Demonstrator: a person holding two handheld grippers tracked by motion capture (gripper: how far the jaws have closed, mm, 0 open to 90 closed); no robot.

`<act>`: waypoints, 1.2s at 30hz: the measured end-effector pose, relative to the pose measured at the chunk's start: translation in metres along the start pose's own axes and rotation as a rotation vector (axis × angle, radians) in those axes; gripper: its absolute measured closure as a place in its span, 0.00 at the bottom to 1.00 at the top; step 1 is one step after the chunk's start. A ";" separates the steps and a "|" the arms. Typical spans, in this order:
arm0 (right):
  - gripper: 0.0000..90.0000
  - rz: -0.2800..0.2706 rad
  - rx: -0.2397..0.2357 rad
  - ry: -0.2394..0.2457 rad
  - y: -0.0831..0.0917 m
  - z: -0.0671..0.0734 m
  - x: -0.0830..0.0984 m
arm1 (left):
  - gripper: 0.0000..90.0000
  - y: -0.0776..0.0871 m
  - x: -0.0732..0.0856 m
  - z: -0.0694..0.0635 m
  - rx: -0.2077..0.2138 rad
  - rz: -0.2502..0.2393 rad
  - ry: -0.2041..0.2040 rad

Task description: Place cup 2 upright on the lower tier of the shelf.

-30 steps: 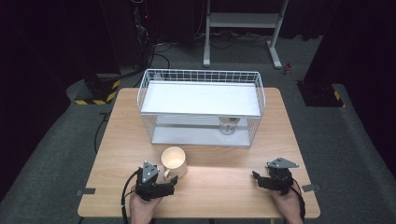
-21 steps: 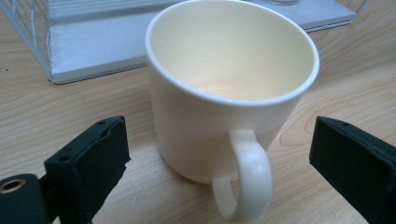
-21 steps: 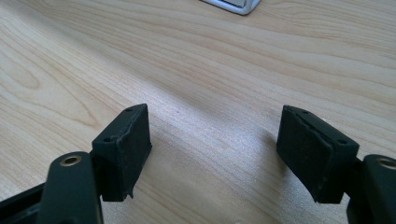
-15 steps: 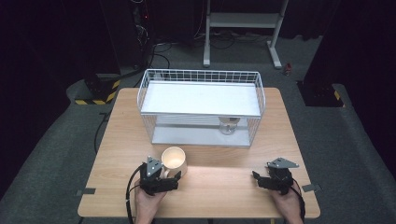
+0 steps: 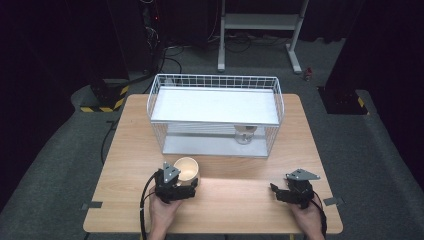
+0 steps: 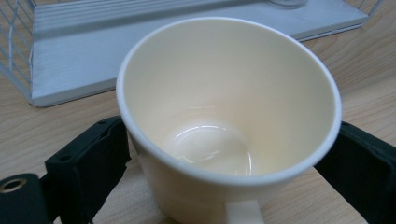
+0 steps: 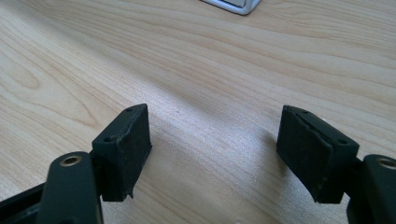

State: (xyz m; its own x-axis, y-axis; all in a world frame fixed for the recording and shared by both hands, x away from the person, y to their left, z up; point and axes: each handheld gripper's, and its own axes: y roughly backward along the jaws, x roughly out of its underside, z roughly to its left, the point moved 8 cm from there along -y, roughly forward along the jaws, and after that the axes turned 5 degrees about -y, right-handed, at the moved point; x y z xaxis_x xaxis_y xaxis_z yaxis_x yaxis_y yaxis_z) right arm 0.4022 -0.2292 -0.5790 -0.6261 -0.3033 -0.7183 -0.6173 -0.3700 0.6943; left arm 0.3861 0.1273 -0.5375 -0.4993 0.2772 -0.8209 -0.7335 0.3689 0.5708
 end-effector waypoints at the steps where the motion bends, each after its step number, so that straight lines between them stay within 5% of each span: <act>1: 0.29 -0.001 -0.001 0.003 0.000 0.000 0.000 | 0.06 -0.001 -0.001 0.000 0.000 0.001 -0.002; 36: 0.29 -0.001 -0.001 0.004 0.000 0.000 0.000 | 0.10 -0.019 -0.004 0.000 -0.057 0.001 -0.019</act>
State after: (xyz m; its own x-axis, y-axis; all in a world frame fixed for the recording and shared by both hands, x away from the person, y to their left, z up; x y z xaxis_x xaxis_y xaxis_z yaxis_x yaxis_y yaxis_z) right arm 0.4024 -0.2293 -0.5790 -0.6239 -0.3061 -0.7190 -0.6174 -0.3710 0.6937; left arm 0.4023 0.1190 -0.5451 -0.4917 0.2942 -0.8196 -0.7584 0.3179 0.5690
